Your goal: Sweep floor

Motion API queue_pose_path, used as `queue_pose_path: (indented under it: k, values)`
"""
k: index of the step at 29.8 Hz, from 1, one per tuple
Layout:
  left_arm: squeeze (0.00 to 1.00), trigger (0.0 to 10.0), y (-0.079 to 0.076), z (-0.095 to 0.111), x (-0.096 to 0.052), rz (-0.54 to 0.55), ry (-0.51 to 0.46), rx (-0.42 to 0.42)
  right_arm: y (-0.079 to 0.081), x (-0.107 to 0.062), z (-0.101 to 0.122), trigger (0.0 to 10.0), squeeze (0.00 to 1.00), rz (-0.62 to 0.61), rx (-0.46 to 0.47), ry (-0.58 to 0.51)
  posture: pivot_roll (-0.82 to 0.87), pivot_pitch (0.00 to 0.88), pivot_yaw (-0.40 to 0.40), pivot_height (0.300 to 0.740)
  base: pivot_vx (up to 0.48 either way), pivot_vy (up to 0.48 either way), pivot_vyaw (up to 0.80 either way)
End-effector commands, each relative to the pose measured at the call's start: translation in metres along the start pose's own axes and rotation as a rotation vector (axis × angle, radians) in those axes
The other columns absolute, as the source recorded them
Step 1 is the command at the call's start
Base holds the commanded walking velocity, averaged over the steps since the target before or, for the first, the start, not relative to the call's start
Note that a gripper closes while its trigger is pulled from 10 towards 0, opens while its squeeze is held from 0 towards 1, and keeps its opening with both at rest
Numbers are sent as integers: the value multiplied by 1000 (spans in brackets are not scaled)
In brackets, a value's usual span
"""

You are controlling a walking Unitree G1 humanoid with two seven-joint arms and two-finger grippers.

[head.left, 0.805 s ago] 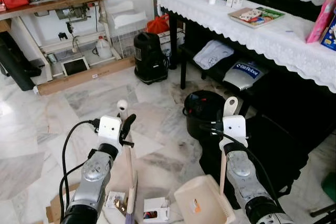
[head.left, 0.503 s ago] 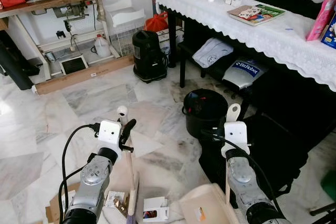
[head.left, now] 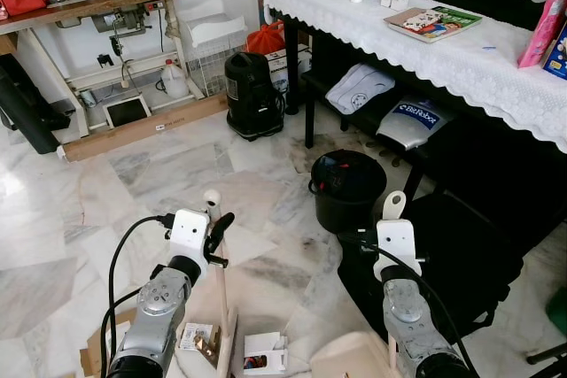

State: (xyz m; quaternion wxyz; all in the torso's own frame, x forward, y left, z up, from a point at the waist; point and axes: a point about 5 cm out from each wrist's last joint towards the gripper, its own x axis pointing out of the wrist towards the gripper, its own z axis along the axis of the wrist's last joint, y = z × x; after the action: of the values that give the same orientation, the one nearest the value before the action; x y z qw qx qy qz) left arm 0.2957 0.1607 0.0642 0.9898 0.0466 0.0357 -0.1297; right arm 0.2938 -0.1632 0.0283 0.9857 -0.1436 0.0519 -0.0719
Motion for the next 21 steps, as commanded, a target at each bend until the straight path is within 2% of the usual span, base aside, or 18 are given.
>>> queue_pose_path:
  k: [1, 5, 10, 18, 21]
  values:
    - [0, 10000, 5, -1, -2, 12, 13, -19, 2, -2, -1, 10000, 0, -3, -8, -1, 73, 0, 72, 740, 0, 0, 0]
    - [0, 10000, 6, -1, -4, 15, 17, -21, -2, -2, 0, 10000, 0, -48, 0, -16, 80, 8, 74, 740, 0, 0, 0]
    - [0, 10000, 7, 0, -5, 20, 15, -19, -15, 6, 14, 10000, 0, -139, 18, -93, 88, 19, 76, 740, 0, 0, 0]
    - [0, 10000, 8, 3, -6, 27, 5, -16, -17, 11, 14, 10000, 0, -162, 55, -70, 96, 25, 78, 740, 0, 0, 0]
    - [0, 10000, 9, 4, -7, 30, 2, -13, -14, 9, 6, 10000, 0, -165, 102, -3, 100, 30, 79, 740, 0, 0, 0]
